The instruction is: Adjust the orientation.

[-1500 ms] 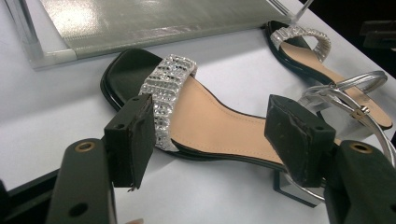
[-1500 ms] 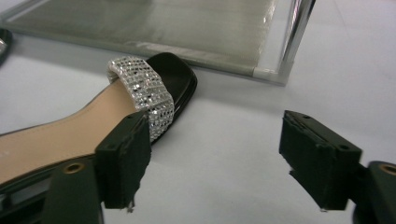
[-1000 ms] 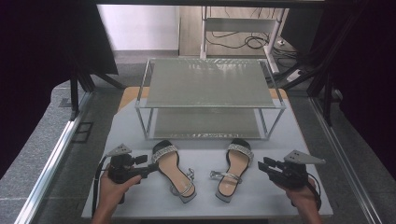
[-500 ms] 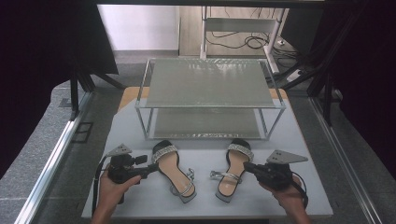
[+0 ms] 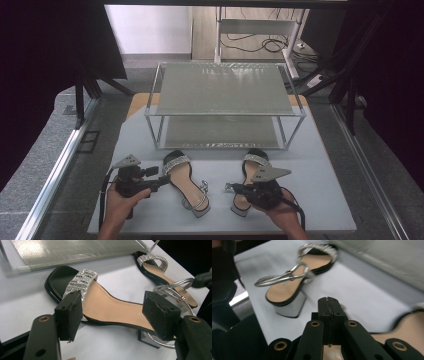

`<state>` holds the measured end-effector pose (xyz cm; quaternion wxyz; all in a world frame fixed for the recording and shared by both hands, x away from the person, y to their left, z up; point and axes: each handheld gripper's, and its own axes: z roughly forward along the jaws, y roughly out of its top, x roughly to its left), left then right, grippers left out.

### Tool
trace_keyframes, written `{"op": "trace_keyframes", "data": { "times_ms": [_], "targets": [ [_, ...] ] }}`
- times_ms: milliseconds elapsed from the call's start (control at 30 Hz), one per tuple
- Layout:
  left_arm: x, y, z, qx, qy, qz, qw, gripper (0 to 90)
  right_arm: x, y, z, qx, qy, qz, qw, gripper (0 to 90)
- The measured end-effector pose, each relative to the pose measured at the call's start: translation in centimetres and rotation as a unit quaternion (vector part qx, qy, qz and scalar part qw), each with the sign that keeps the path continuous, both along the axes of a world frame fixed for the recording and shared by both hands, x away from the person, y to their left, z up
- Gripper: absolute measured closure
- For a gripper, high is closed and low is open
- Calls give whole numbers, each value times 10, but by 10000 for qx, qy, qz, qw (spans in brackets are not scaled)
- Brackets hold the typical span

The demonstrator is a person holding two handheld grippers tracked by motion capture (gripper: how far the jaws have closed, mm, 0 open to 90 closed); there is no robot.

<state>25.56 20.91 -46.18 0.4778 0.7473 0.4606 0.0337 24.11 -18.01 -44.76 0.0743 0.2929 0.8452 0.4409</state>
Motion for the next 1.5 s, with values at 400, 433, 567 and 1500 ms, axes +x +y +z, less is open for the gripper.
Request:
{"op": "trace_keyframes", "data": {
  "times_ms": [400,433,567,1500],
  "targets": [
    [0,1,0,17,8,15,10000,324,-14,57,-27,-620,267,752,9949,900],
    [0,2,0,6,4,13,10000,324,-14,57,-27,-620,267,752,9949,900],
    [-1,3,2,-31,-32,18,10000,324,-16,65,-31,-637,333,872,9936,900],
    [-4,38,13,-316,-235,310,9987,326,-28,165,-49,-87,490,2011,9783,900]
  ]
}}
